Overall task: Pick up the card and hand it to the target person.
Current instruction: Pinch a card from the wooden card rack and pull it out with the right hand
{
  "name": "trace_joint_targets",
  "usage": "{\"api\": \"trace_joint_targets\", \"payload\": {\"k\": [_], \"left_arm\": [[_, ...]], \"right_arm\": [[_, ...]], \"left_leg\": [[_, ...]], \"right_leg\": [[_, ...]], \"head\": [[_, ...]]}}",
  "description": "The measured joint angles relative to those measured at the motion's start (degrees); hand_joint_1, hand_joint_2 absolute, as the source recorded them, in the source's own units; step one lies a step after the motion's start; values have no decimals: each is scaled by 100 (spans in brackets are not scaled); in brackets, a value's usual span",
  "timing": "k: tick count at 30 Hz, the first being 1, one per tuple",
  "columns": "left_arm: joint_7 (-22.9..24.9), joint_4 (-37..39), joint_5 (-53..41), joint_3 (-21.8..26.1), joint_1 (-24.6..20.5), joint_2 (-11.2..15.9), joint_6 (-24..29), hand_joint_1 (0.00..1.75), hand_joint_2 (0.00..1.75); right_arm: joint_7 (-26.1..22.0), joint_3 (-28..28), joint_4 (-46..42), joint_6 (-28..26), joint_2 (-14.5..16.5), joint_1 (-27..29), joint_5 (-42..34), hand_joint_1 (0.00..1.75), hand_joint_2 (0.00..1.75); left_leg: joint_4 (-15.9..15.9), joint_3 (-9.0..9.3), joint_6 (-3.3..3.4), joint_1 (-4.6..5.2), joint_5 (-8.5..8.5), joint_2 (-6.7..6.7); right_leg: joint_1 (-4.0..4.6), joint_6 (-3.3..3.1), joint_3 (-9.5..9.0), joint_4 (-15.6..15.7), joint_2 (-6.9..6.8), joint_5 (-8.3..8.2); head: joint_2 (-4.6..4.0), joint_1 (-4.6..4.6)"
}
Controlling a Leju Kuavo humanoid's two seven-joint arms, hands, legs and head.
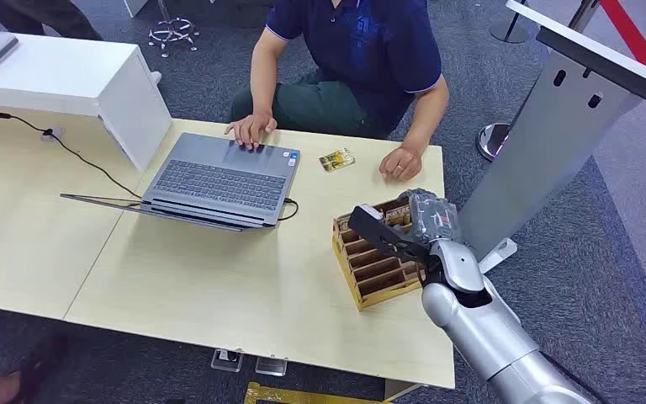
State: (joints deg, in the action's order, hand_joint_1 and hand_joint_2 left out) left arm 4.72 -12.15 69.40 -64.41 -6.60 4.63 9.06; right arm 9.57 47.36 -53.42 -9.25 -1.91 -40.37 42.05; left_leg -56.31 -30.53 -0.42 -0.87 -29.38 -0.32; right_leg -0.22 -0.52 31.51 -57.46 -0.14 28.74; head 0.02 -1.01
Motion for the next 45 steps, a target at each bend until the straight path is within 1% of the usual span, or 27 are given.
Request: {"api": "trace_joint_targets", "payload": {"k": [9,19,25,30,34,36,38,41,45], "left_arm": [[-14,0,-1,0,0,0,-31,0,0],[-31,0,-2,0,0,0,-47,0,0],[-31,0,-2,0,0,0,-47,0,0],[-31,0,0,0,0,0,-47,0,0],[-31,0,0,0,0,0,-47,0,0],[-31,0,-1,0,0,0,-47,0,0],[-31,0,-1,0,0,0,-48,0,0],[-31,0,-2,0,0,0,-51,0,0],[-31,0,-7,0,0,0,-61,0,0]], "right_arm": [[3,0,0,34,-7,58,6,62,175],[61,2,27,106,-12,87,39,79,175],[39,1,46,111,-12,88,35,86,175],[27,0,55,110,-11,86,33,88,175],[33,-5,96,91,-12,74,15,96,175],[33,-14,116,84,-12,70,10,98,175],[36,-28,131,81,-12,66,9,107,175],[54,-61,142,80,-12,61,8,130,175],[69,-104,154,76,-14,55,3,137,175]], "left_leg": [[0,0,0,0,0,0],[0,0,0,0,0,0],[0,0,0,0,0,0],[0,0,0,0,0,0],[0,1,0,0,0,0],[0,1,0,0,0,0],[0,2,0,0,0,0],[0,2,0,0,0,0],[0,3,0,0,0,0]], "right_leg": [[0,0,0,0,0,0],[0,0,0,0,0,0],[0,0,0,0,0,0],[0,0,-1,0,0,0],[0,0,-1,0,0,0],[0,0,-1,0,0,0],[0,0,-2,0,0,0],[0,0,-3,0,0,0],[0,0,-3,0,0,0]], "head": [[0,0],[1,1],[1,1],[0,1],[1,0],[1,0],[1,1],[1,1],[1,1]]}}
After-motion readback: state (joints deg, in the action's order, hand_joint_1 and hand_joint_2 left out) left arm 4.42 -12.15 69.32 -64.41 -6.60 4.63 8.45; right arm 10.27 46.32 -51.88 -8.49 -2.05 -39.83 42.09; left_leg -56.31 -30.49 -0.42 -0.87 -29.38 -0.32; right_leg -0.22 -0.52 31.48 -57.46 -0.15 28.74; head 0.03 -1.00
